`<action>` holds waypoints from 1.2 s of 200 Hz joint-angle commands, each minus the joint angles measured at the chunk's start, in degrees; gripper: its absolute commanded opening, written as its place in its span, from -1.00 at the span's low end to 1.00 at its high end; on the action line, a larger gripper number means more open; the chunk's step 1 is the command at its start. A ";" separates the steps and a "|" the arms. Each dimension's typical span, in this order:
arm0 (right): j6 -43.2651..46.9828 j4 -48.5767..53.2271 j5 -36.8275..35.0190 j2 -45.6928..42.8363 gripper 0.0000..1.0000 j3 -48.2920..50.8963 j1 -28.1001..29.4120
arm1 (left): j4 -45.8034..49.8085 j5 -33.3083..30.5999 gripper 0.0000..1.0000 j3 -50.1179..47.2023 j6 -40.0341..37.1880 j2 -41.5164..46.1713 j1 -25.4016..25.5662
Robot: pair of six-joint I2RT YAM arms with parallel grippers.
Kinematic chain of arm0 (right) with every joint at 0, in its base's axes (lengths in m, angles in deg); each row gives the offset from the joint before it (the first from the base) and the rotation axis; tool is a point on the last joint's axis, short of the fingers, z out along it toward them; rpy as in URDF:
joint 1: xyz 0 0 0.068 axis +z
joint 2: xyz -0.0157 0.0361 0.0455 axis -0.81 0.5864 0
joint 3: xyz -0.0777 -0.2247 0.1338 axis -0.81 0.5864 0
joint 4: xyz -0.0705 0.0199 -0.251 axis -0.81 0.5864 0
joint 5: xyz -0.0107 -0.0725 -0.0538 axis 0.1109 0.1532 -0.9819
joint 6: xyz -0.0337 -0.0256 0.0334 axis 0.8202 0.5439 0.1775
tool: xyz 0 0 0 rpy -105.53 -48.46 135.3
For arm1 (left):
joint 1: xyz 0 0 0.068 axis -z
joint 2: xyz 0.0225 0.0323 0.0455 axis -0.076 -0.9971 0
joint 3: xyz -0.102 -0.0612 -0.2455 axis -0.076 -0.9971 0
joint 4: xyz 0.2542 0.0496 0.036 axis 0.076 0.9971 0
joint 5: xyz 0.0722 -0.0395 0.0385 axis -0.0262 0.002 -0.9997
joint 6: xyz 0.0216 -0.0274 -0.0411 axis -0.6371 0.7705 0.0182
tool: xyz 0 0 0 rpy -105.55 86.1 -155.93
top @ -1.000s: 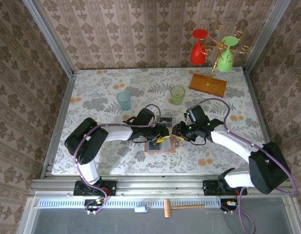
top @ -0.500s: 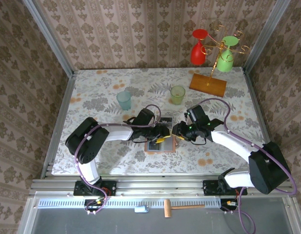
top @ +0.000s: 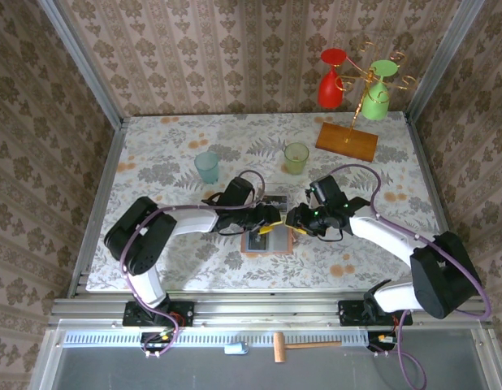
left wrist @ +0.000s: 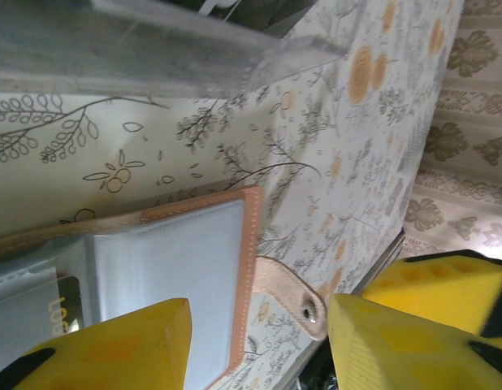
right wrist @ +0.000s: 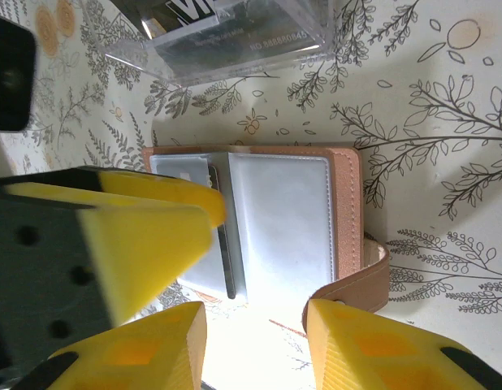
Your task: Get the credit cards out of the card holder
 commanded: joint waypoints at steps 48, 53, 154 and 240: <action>-0.35 -1.04 2.86 3.49 -0.29 -3.15 0.11 | 2.21 -1.25 -0.07 -4.40 -0.48 8.49 -3.16; -0.44 -1.16 2.99 3.73 -0.30 -3.37 0.19 | 2.28 -1.38 -0.07 -4.83 -0.54 8.96 -3.47; -1.67 -2.53 3.61 10.27 -0.34 -8.32 4.82 | 0.22 -3.08 -0.21 -13.82 0.19 14.75 -5.84; -3.84 -6.00 3.12 15.38 -0.38 -8.70 8.94 | -1.61 -2.77 -0.49 -16.96 0.03 13.51 -6.13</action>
